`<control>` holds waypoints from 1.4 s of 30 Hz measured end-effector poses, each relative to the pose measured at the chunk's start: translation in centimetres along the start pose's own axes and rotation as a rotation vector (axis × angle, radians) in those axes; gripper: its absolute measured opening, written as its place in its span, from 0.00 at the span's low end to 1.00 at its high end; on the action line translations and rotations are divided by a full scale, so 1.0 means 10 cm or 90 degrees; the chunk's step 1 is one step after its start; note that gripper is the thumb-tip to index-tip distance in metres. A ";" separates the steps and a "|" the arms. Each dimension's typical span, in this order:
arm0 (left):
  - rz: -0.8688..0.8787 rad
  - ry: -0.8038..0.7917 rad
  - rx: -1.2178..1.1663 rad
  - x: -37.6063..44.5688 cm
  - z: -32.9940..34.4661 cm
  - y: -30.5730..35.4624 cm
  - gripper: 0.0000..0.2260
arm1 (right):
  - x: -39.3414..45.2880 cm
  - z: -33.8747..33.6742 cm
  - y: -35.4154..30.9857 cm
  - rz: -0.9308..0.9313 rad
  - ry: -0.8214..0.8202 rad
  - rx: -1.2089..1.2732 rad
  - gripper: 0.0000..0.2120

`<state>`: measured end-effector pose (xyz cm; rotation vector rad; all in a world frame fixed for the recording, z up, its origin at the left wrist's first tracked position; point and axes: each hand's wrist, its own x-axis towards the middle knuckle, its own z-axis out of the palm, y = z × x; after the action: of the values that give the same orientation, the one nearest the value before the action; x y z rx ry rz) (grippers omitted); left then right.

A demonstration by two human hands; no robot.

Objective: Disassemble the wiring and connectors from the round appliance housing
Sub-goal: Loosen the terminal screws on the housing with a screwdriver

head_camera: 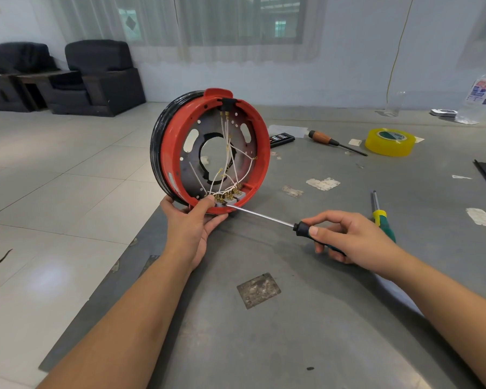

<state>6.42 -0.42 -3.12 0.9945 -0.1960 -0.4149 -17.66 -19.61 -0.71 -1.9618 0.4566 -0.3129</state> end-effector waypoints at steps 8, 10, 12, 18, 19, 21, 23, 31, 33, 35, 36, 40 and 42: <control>-0.015 0.015 -0.048 0.01 0.01 0.02 0.23 | 0.00 0.05 0.09 -0.062 0.027 -0.085 0.09; -0.019 0.016 -0.054 0.01 0.01 0.02 0.22 | -0.01 0.06 0.09 -0.091 0.036 -0.115 0.09; -0.024 0.018 -0.062 0.01 0.01 0.03 0.22 | -0.03 0.07 0.08 -0.116 0.042 -0.147 0.09; -0.032 0.027 -0.078 0.00 0.03 0.05 0.23 | -0.05 0.09 0.06 -0.141 0.072 -0.246 0.13; -0.034 0.031 -0.079 0.00 0.03 0.05 0.23 | -0.05 0.09 0.06 -0.145 0.074 -0.258 0.14; -0.035 0.034 -0.081 0.00 0.03 0.05 0.23 | -0.05 0.09 0.05 -0.144 0.074 -0.264 0.13; -0.034 0.033 -0.079 0.00 0.03 0.05 0.23 | -0.03 0.09 0.06 -0.120 0.052 -0.197 0.12; -0.013 0.031 -0.061 -0.01 0.04 0.04 0.22 | 0.03 0.08 0.03 -0.028 -0.015 0.033 0.08; -0.009 0.028 -0.058 -0.01 0.03 0.04 0.22 | 0.03 0.08 0.02 -0.021 -0.019 0.045 0.08; -0.006 0.025 -0.056 -0.01 0.03 0.04 0.22 | 0.03 0.08 0.01 -0.013 -0.023 0.052 0.07; -0.004 0.025 -0.055 -0.01 0.03 0.04 0.22 | 0.04 0.08 0.00 -0.007 -0.024 0.054 0.07; 0.004 0.036 -0.046 -0.01 0.04 0.03 0.23 | 0.02 0.13 -0.01 0.006 -0.040 0.036 0.07; 0.003 0.037 -0.047 0.00 0.04 0.02 0.23 | -0.01 0.17 -0.01 0.005 -0.046 -0.004 0.08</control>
<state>6.32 -0.59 -2.75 0.9324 -0.1300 -0.3854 -17.06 -18.13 -1.38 -1.9699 0.4194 -0.2347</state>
